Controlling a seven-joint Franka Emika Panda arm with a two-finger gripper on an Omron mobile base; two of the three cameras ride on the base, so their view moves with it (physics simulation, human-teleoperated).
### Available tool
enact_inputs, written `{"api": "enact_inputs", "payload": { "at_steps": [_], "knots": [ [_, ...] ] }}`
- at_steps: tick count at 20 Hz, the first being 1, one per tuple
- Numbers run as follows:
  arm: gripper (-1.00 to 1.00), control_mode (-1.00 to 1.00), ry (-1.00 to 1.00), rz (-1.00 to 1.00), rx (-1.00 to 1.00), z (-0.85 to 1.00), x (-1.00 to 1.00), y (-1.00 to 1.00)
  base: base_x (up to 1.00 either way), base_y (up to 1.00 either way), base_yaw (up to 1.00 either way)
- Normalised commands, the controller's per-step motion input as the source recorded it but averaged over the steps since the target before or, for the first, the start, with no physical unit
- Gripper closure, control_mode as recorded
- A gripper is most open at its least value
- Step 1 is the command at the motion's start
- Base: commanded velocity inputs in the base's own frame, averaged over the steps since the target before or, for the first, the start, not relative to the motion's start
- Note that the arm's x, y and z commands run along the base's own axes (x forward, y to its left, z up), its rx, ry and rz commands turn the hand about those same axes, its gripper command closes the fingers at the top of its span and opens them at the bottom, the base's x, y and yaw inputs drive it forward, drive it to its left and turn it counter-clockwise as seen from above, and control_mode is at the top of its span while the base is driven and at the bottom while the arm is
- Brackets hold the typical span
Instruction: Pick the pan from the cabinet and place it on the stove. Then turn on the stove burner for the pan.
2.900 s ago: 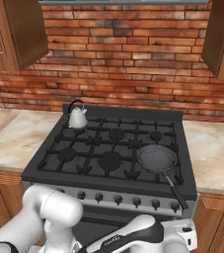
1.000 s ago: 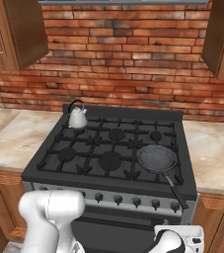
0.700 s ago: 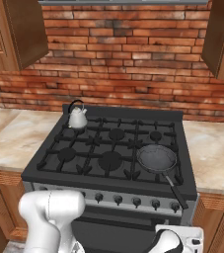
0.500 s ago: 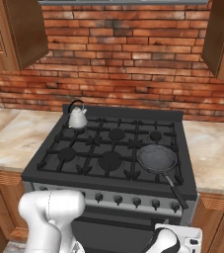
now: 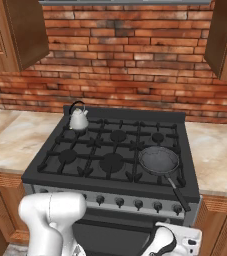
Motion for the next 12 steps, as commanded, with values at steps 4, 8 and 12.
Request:
{"api": "enact_inputs", "payload": {
  "at_steps": [4,8,12],
  "knots": [
    [-1.0,-1.0,-0.13,0.0,0.0,0.0,-0.01,0.0,0.0,0.0,0.0],
    [-1.0,-1.0,-0.11,0.0,0.0,0.0,0.0,0.02,0.0,0.0,0.0],
    [-1.0,-1.0,-0.08,0.0,-0.01,0.0,0.0,0.05,0.0,0.0,0.0]
  ]
}}
